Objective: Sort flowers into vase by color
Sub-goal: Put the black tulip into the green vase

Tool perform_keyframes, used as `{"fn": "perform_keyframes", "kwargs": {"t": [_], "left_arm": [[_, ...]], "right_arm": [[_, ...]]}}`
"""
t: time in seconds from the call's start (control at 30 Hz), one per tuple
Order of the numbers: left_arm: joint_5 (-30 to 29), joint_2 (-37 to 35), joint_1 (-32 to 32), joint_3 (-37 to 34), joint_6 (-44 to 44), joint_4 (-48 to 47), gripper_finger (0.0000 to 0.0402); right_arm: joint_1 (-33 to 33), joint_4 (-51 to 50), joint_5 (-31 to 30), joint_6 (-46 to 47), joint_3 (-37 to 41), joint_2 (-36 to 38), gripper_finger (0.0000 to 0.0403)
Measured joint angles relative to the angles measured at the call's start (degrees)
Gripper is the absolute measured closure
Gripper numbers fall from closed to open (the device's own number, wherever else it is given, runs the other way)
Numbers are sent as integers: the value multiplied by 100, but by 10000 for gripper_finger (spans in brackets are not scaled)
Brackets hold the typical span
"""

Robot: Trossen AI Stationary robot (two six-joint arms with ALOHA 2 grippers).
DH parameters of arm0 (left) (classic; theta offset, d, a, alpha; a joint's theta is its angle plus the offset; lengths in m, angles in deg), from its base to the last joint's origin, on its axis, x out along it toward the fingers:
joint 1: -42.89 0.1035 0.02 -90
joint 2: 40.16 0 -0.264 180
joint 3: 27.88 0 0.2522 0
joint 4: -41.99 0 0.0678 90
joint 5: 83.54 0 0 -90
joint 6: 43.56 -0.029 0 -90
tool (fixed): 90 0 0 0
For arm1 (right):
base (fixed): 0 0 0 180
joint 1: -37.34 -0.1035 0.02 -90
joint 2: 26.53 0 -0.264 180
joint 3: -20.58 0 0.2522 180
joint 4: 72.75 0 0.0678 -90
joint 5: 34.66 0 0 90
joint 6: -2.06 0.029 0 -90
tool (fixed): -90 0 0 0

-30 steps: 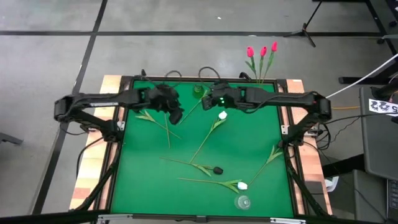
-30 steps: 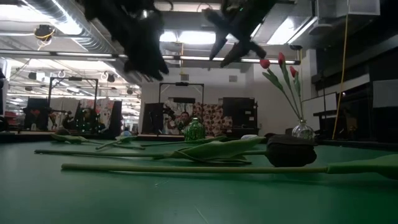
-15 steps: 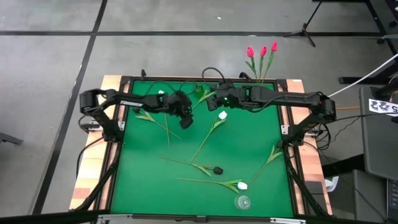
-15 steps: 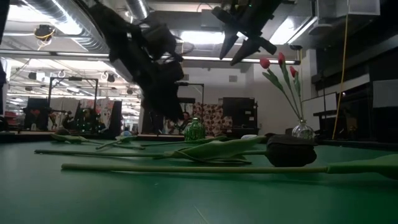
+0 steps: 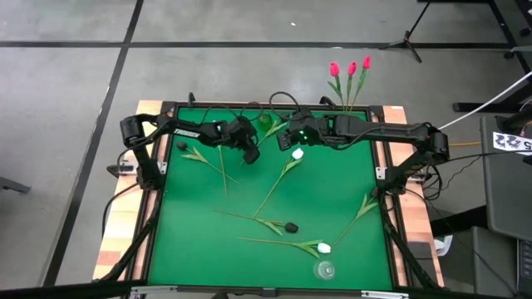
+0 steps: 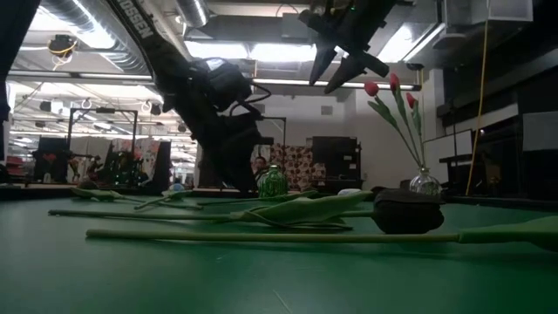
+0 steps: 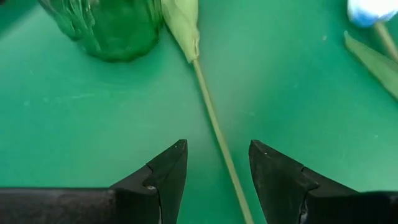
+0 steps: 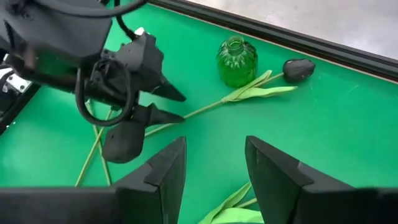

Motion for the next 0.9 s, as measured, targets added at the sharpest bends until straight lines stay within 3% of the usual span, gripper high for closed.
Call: {"fn": "perform_keyframes", "kwargs": {"t": [0.43, 0.53, 0.7, 0.9], "left_arm": [[-63, 459, -124, 26, 24, 274, 241], [-81, 433, -111, 26, 15, 206, 278], [-30, 424, -25, 20, 41, 163, 380], [187, 346, 73, 10, 320, 102, 394]], "right_arm": [[2, 1, 130, -50, 0, 0, 237], [2, 3, 130, -49, 2, 0, 237], [2, 7, 130, -49, 0, 0, 237], [2, 77, 128, -42, 5, 83, 237]]}}
